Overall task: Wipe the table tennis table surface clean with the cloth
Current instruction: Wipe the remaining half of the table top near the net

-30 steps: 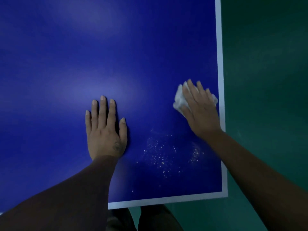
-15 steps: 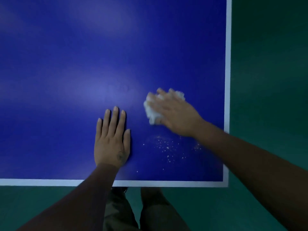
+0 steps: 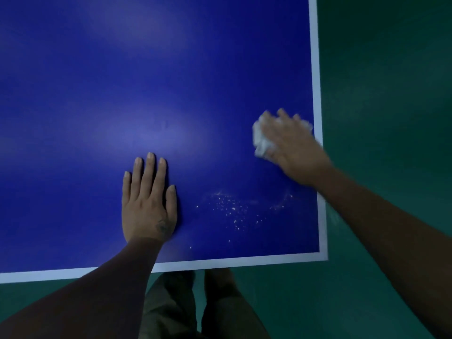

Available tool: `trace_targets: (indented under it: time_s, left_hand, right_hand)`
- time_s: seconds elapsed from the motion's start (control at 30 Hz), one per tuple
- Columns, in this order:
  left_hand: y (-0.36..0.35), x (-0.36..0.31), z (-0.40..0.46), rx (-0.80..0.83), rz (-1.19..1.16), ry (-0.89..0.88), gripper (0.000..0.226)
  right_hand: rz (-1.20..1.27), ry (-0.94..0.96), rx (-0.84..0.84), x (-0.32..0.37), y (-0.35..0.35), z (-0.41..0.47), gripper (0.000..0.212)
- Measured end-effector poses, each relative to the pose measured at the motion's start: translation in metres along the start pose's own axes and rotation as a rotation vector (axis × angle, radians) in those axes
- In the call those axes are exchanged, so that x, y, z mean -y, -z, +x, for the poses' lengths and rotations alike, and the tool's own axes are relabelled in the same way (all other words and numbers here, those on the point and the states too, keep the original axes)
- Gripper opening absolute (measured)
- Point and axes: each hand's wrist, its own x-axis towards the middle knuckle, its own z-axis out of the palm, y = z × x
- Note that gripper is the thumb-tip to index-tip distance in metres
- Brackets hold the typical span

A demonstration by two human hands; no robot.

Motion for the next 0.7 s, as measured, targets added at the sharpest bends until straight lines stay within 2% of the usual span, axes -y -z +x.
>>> trace_targets:
  time_s: [0.1, 0.23, 0.33, 0.4, 0.53, 0.63, 0.7]
  left_hand:
    - [0.0, 0.0, 0.0, -0.003, 0.003, 0.004, 0.061]
    - [0.0, 0.0, 0.001, 0.004, 0.002, 0.001, 0.062]
    - [0.001, 0.001, 0.001, 0.031, 0.008, -0.009, 0.062]
    - [0.001, 0.001, 0.001, 0.035, 0.002, -0.014, 0.062]
    - [0.004, 0.005, -0.003, 0.016, -0.061, -0.024, 0.062]
    - [0.006, 0.006, -0.003, 0.037, -0.087, -0.017, 0.063]
    - [0.009, 0.007, -0.006, 0.058, -0.073, -0.018, 0.062]
  right_hand:
    - [0.035, -0.203, -0.066, -0.016, 0.001, -0.011, 0.071]
    - [0.095, -0.44, -0.146, 0.054, -0.042, -0.077, 0.063]
    - [0.136, -0.423, -0.171, 0.102, -0.069, -0.113, 0.062]
    - [0.136, -0.423, -0.151, 0.089, -0.064, -0.107, 0.061]
    - [0.211, -0.704, -0.261, 0.06, -0.052, -0.097, 0.064]
    - [0.228, -0.876, -0.35, 0.118, -0.069, -0.111, 0.065]
    - [0.227, -0.849, -0.34, 0.169, -0.084, -0.119, 0.065]
